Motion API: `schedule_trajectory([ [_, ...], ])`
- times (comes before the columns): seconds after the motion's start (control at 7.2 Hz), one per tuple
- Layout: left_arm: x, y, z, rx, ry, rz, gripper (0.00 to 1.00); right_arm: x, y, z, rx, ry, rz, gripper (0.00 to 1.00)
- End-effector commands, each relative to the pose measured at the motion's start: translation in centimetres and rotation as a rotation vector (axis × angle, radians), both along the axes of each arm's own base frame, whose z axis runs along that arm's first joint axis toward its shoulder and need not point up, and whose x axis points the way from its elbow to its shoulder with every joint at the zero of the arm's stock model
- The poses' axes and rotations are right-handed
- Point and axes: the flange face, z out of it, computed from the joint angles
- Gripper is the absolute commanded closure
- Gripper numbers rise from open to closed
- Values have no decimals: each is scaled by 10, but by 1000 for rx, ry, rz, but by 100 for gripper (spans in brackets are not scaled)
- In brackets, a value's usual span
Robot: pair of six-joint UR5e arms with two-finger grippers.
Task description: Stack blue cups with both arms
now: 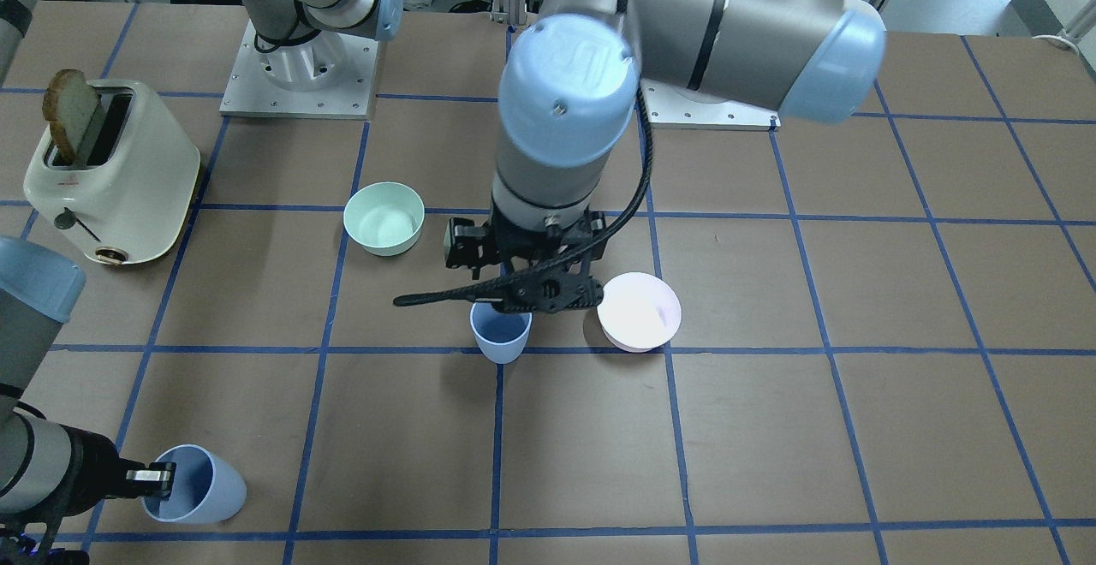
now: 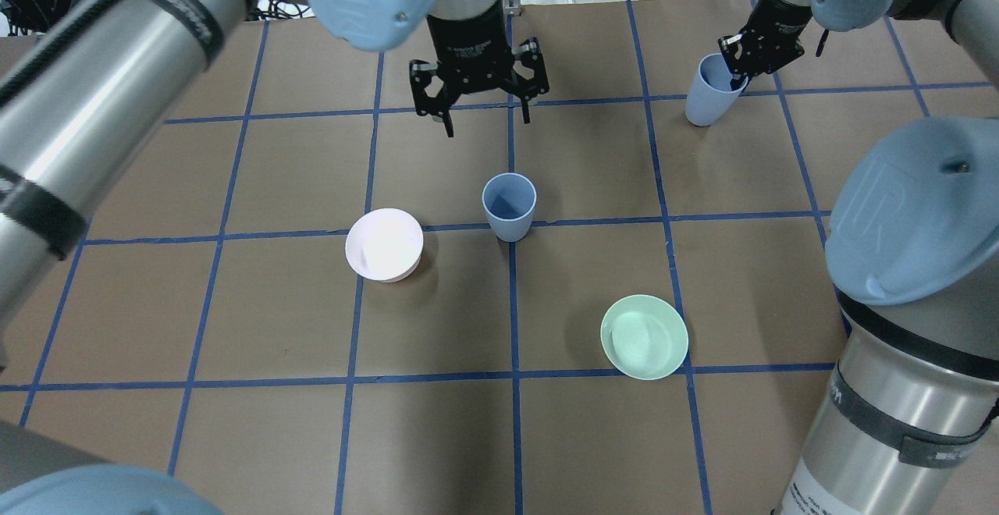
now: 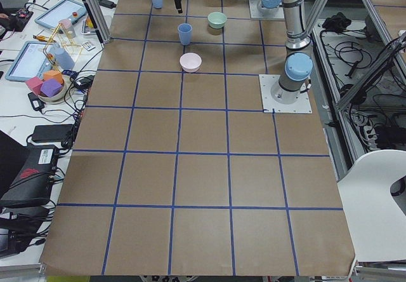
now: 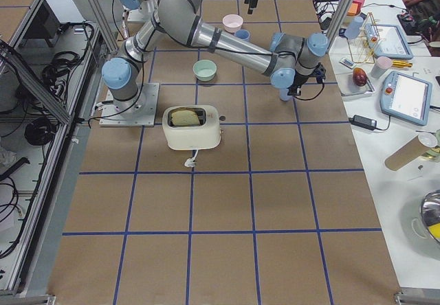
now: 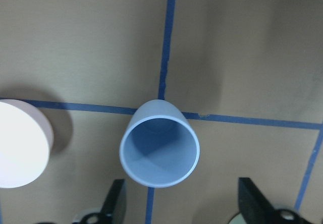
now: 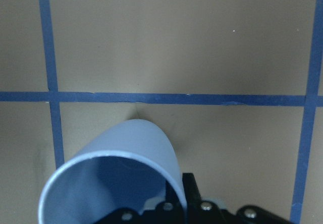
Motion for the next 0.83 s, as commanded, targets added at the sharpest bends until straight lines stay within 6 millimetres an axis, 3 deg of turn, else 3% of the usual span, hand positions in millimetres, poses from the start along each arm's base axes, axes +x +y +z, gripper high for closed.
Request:
schedule_trajectory([
  [0.0, 91, 12, 87, -14, 19, 23, 0, 0, 0, 7, -6, 1, -5, 100],
  [0.14, 120, 15, 91, -26, 1, -18, 0, 1, 4, 13, 10, -1, -10, 100],
  [0.28, 138, 33, 93, -30, -48, -75, 0, 12, 14, 35, 26, -6, 1, 100],
  [0.42, 151, 47, 91, -30, -54, -55, 0, 29, 27, 65, 33, -6, 19, 100],
  [0.56, 167, 47, 89, -89, -51, -18, 0, 58, 41, 101, 17, 0, 49, 100],
  [0.69, 168, 62, 76, -94, -51, -8, 0, 84, 53, 108, 56, -3, 41, 100],
])
